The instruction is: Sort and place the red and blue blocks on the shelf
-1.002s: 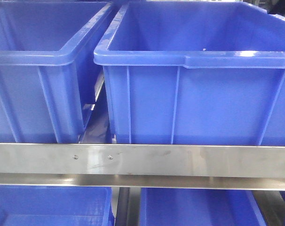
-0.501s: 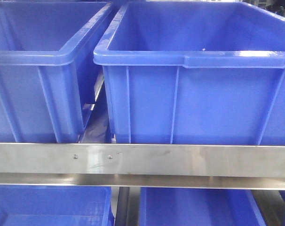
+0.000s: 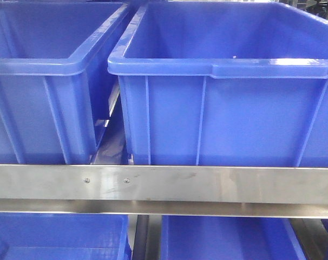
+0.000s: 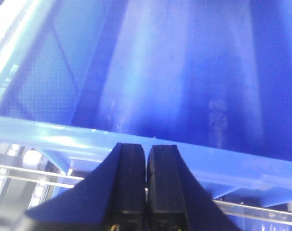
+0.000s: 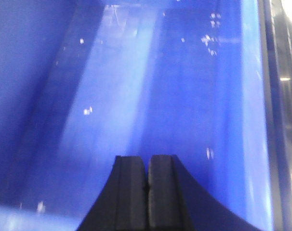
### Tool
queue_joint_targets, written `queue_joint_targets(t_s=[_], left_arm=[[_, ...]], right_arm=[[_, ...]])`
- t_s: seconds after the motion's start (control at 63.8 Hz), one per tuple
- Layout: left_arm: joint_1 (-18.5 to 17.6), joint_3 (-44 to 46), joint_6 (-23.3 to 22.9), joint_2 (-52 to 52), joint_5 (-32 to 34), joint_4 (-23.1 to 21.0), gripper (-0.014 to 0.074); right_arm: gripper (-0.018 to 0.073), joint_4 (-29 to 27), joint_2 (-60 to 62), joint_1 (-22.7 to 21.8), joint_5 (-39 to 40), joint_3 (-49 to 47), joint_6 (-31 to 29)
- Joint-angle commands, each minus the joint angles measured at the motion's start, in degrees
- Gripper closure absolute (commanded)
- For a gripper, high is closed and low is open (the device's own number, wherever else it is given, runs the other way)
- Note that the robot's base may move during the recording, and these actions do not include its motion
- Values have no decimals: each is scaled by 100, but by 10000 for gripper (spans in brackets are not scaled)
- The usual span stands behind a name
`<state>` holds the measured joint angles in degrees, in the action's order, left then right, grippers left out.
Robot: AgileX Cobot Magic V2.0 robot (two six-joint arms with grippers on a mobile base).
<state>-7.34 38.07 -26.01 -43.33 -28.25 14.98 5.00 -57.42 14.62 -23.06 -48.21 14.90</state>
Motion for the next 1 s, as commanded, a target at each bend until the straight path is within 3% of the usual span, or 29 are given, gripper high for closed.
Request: queue_joint_targets(t_s=[0.0,0.58,0.987], left_arm=[[0,94,9,207,428,71,472],[0,-578,9,639,520,71,472],[0,-834,9,703,823,71,472]], right_arm=[[502,86,350,-5,405,52,-7],[502,86,1627,-5,397,1070,-7],[502,149,1803,-5,401,1293,-7]])
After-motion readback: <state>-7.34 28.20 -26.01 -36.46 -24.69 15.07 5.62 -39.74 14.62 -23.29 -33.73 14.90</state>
